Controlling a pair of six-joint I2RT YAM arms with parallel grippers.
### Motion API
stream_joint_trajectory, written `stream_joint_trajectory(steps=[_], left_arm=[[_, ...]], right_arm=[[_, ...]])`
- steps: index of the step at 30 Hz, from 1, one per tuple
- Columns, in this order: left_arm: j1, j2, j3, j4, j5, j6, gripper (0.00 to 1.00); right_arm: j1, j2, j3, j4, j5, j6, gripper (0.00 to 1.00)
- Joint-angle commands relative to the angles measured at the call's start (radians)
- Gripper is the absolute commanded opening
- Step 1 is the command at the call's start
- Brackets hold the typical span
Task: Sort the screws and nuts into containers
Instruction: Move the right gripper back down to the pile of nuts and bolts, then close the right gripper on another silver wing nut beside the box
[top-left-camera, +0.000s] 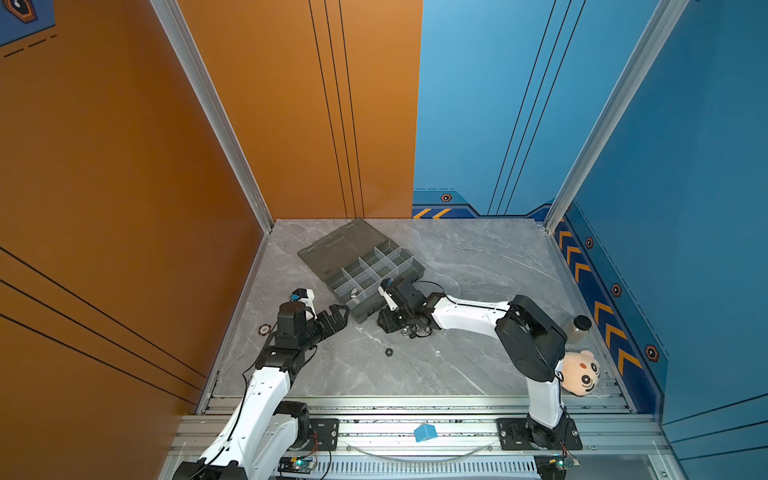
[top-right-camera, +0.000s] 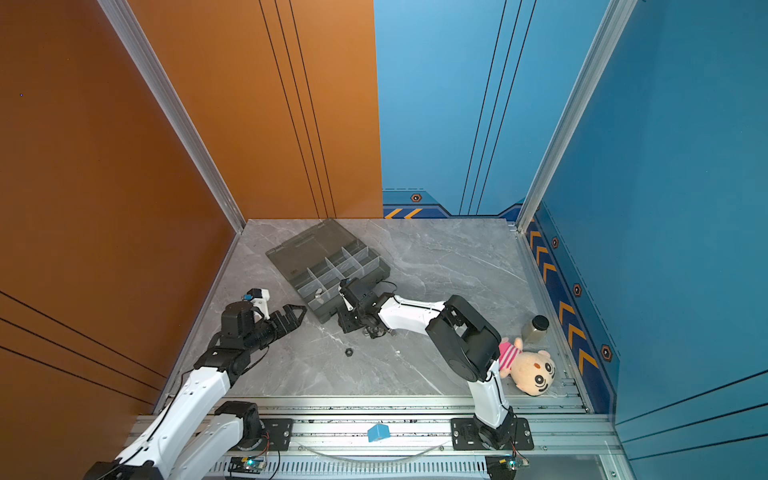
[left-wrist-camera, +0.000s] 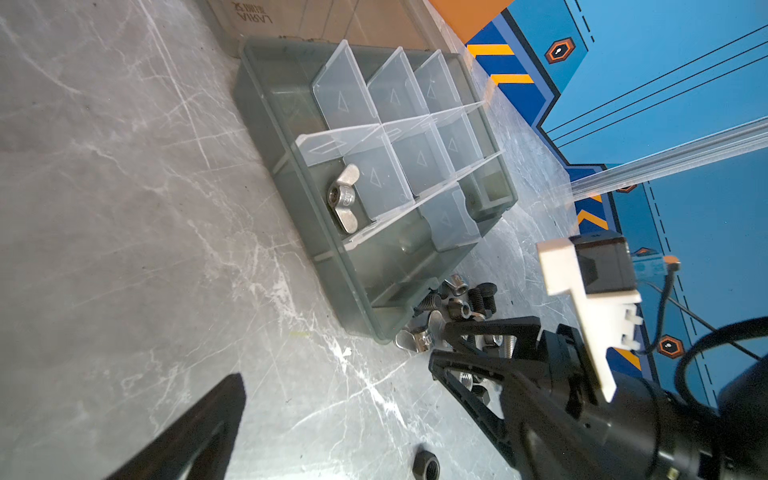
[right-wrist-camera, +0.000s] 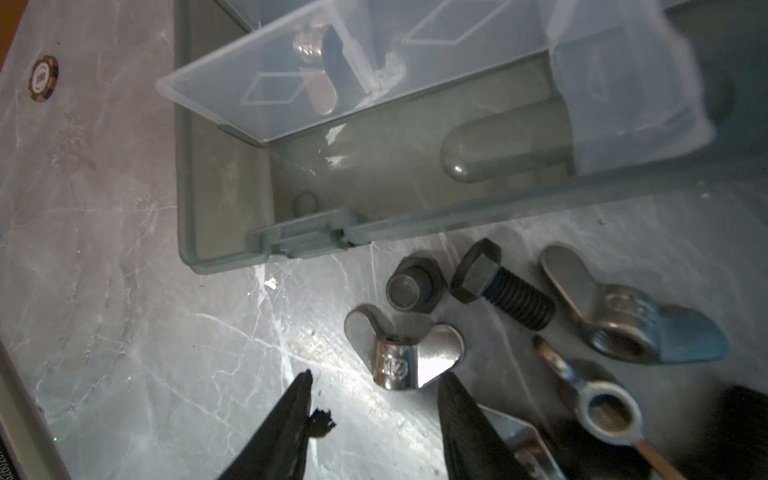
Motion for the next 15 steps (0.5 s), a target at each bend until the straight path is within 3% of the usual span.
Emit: stream_joint_trajectory(steps=[1,15], left_arm=[[-0.002,0.003,-0.001,-0.005,0.012,-0.002,0.98],[-0.004,0.011,-0.002,0.005,0.013,-0.005,0.98]], right_arm=[[-0.01,0.023,0.028,0.005,0.006,0.023,0.52],[-0.013,0.068,0.061,-0.004,0.014,0.067,0.56]])
